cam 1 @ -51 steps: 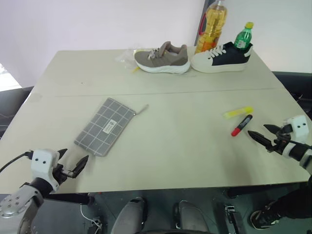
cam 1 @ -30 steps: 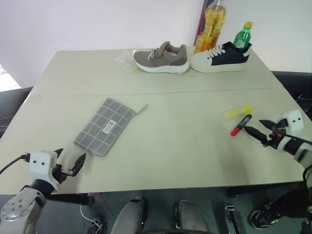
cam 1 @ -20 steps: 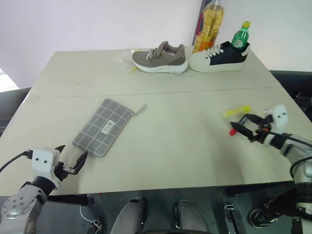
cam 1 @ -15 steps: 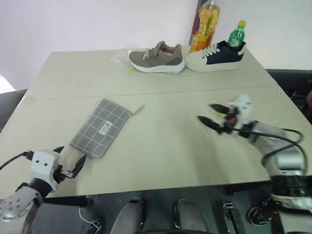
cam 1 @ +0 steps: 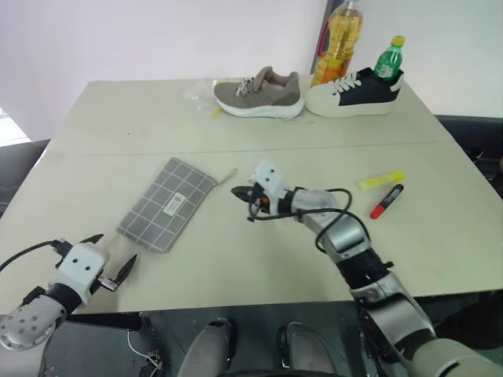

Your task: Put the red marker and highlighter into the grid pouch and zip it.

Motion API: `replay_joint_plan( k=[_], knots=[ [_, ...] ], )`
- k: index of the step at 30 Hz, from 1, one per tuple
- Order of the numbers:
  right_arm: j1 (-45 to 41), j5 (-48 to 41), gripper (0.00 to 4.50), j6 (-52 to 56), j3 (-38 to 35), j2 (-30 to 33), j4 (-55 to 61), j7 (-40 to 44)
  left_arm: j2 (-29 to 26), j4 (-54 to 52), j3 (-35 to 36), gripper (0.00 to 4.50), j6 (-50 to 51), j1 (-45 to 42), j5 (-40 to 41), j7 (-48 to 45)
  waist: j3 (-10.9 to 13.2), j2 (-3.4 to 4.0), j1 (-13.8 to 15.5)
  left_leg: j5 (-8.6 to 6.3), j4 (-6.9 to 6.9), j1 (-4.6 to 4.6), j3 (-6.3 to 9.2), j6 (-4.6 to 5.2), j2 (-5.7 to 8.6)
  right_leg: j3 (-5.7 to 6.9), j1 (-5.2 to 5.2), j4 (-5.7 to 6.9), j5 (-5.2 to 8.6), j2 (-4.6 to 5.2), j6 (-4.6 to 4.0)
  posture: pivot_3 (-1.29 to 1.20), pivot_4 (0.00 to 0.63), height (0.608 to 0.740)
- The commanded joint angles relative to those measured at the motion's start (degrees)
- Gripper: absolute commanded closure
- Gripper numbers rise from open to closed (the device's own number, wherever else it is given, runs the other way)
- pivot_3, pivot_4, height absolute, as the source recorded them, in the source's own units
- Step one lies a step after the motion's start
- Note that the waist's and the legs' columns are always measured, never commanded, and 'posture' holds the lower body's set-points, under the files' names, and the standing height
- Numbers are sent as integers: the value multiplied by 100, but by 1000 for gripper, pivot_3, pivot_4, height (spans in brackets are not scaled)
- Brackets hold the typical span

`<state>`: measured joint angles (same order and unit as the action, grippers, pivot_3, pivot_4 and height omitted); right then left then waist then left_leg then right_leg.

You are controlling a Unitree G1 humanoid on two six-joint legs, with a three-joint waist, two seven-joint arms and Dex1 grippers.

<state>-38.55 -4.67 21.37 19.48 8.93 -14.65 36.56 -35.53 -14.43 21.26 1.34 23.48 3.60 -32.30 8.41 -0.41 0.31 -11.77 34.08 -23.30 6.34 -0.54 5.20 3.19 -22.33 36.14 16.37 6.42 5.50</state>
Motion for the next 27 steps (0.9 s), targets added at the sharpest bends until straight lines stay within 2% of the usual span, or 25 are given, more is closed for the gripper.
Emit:
replay_joint_plan(
  k=[1, 8, 16, 27],
  knots=[
    [-349, 250, 4477, -283, -32, -325, -546, -385, -175, 147, -104, 0, -269, -115, -221, -55, 0, 2, -9, 1, -2, 1, 1, -1, 0, 0, 0, 1, -1, -1, 0, 0, 150, 738],
    [-394, 374, 4477, -554, -82, -569, -885, -381, -356, 499, -440, 0, -577, -421, -406, -186, 4, 11, -10, 2, -4, 5, 2, -4, 5, -3, 1, 6, -5, -3, 6, 0, 150, 738],
    [-481, 591, 4477, -738, 264, -1352, -1332, -361, -304, 545, -782, 0, -619, -601, -332, -364, 7, 19, -124, 3, -17, 29, 5, -5, 2, -11, 6, 21, -7, -10, 9, 0, 150, 738],
    [-333, 983, 4477, -826, 721, -1496, -1592, -138, -227, 312, -891, 0, -566, -481, -305, -333, 13, 29, -123, 1, -19, 35, 4, -8, 2, -25, 8, 22, -8, -28, 10, 0, 150, 738]
  ],
)
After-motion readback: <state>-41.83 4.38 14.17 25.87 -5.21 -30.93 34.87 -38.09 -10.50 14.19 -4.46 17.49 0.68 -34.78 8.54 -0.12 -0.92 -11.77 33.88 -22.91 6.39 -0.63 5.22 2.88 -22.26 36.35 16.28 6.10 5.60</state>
